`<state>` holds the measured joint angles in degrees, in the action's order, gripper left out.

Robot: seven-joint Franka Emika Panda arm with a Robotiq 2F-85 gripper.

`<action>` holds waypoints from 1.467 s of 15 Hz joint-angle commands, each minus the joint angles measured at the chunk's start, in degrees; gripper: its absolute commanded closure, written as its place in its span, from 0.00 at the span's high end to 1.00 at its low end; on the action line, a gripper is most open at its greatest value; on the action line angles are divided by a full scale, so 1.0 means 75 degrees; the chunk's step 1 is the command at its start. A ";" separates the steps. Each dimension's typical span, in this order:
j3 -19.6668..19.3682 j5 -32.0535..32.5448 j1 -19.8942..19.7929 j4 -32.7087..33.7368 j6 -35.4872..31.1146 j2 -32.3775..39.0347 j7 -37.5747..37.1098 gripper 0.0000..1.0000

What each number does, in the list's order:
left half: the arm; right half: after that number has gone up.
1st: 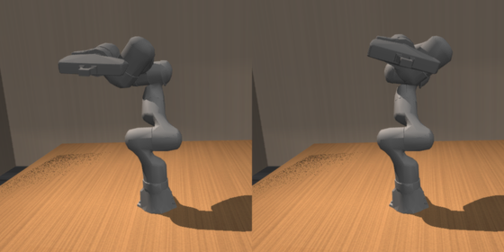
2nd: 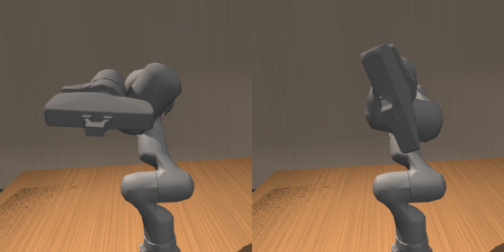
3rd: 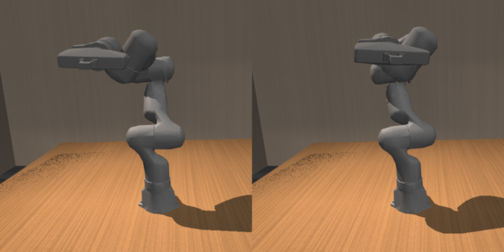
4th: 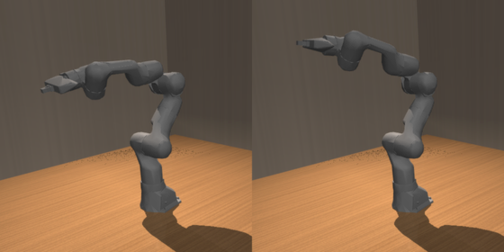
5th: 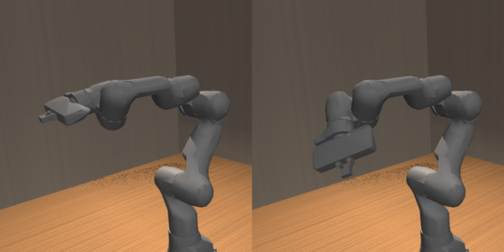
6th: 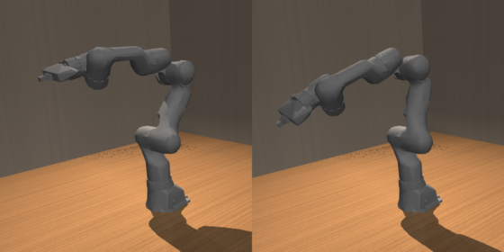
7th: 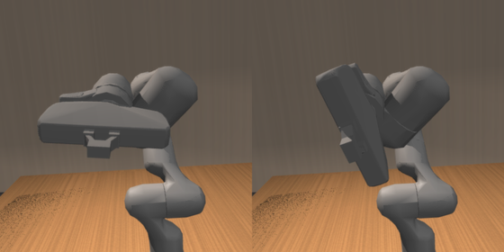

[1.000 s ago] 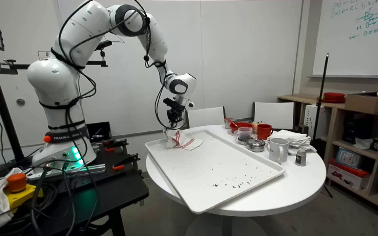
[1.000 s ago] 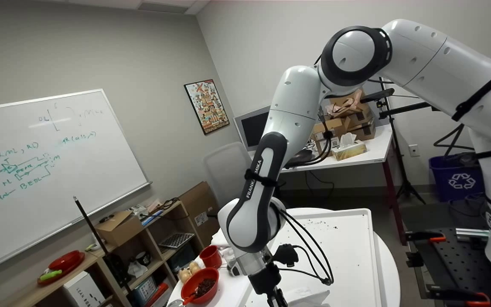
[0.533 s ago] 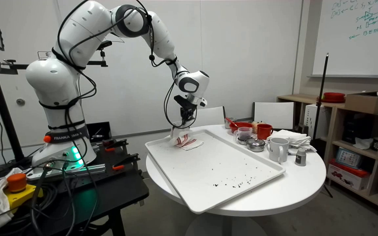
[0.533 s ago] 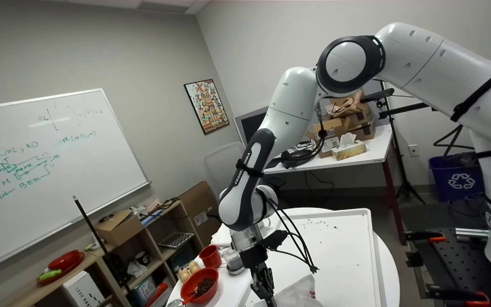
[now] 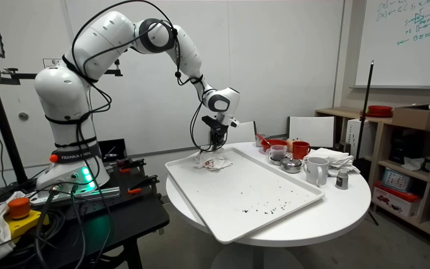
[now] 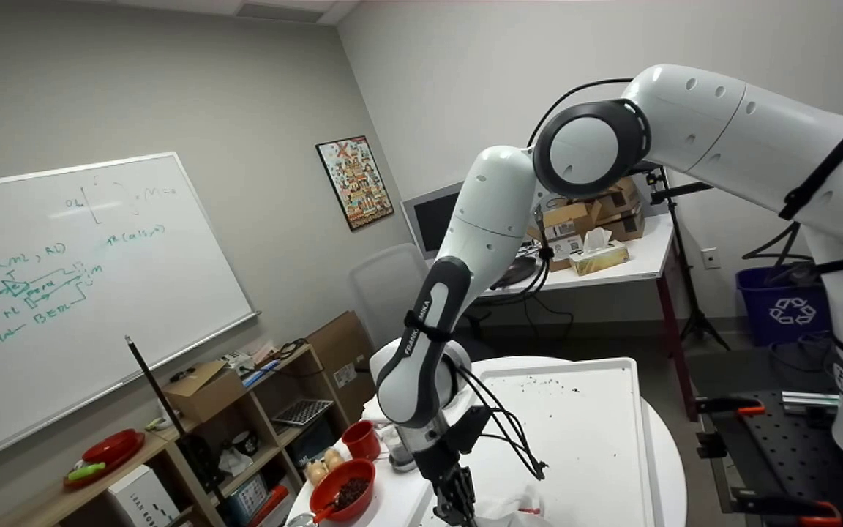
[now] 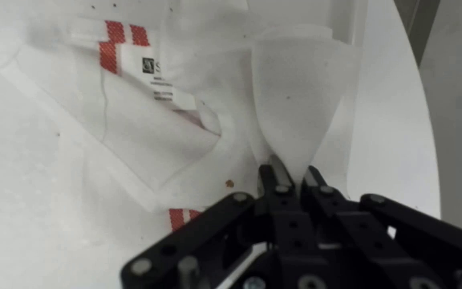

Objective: Use the towel to wipe the tray

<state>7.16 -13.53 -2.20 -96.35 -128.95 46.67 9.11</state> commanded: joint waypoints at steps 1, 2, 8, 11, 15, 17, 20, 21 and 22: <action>-0.0631 0.0914 0.0533 0.0044 0.0329 0.0079 -0.0780 0.07; -0.0804 0.1151 0.0615 -0.0059 0.0314 0.0036 -0.0956 0.07; -0.1250 0.1986 0.0795 -0.0200 0.0299 0.0007 -0.1458 0.32; -0.1254 0.2159 0.0807 -0.0279 0.0241 -0.0070 -0.1535 0.40; -0.1205 0.2269 0.0832 -0.0583 -0.0074 -0.0380 -0.1544 0.70; -0.1172 0.2305 0.0867 -0.0891 -0.0369 -0.0703 -0.1503 0.84; -0.1169 0.2432 0.0970 -0.1538 -0.0987 -0.1378 -0.1495 1.00; -0.1165 0.2479 0.1018 -0.1719 -0.1163 -0.1575 -0.1507 1.00; -0.1136 0.2496 0.1049 -0.1762 -0.1160 -0.1678 -0.1497 1.00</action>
<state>-1.38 3.21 4.55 -103.81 -135.07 39.79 -1.09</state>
